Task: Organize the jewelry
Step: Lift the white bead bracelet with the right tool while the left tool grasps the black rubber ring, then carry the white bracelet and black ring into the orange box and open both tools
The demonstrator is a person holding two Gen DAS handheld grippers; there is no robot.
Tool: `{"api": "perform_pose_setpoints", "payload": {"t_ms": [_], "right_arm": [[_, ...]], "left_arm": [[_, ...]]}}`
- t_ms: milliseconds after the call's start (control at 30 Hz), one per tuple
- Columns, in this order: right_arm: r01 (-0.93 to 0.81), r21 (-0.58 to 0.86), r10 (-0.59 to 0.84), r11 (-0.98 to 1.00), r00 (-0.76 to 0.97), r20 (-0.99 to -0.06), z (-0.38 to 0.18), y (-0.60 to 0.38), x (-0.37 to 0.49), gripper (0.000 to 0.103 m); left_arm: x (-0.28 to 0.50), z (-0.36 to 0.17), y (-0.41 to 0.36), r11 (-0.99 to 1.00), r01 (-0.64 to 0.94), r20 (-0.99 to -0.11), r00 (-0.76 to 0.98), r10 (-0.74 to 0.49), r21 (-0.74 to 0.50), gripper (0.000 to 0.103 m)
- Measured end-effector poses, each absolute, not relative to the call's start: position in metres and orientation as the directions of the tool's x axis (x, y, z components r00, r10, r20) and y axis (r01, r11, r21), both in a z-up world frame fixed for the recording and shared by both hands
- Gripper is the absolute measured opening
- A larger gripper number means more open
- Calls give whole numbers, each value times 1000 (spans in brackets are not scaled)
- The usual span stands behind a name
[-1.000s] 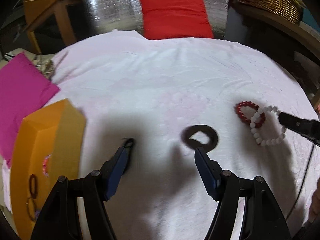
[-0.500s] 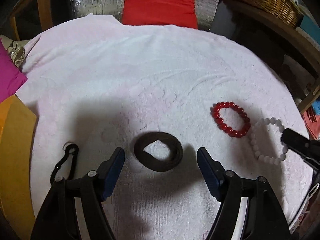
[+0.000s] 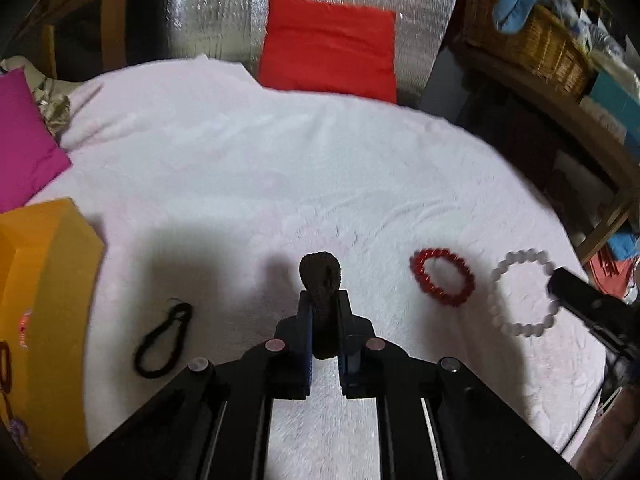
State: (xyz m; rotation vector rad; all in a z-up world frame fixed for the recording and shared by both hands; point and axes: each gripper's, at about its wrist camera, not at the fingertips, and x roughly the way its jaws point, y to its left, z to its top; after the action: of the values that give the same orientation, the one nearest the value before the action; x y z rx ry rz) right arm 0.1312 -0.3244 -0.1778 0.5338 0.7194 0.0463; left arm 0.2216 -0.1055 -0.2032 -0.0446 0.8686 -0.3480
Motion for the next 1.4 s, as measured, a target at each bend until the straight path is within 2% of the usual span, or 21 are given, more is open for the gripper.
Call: {"api": "perform_pose_setpoints", "payload": {"t_ms": [100, 200, 767, 1400], "right_arm": [[103, 478, 238, 872, 765, -599, -173, -315, 129, 11], [73, 469, 249, 880, 770, -587, -169, -304, 127, 11], [-64, 403, 304, 913, 766, -567, -155, -228, 121, 11], [-268, 394, 457, 879, 708, -538, -150, -106, 114, 11]], "left_arm": [[209, -191, -94, 945, 271, -723, 615, -317, -184, 10], [195, -183, -87, 959, 256, -712, 650, -265, -123, 11], [149, -139, -29, 990, 141, -596, 794, -115, -3, 11], [123, -138, 83, 997, -67, -565, 822, 73, 32, 11]]}}
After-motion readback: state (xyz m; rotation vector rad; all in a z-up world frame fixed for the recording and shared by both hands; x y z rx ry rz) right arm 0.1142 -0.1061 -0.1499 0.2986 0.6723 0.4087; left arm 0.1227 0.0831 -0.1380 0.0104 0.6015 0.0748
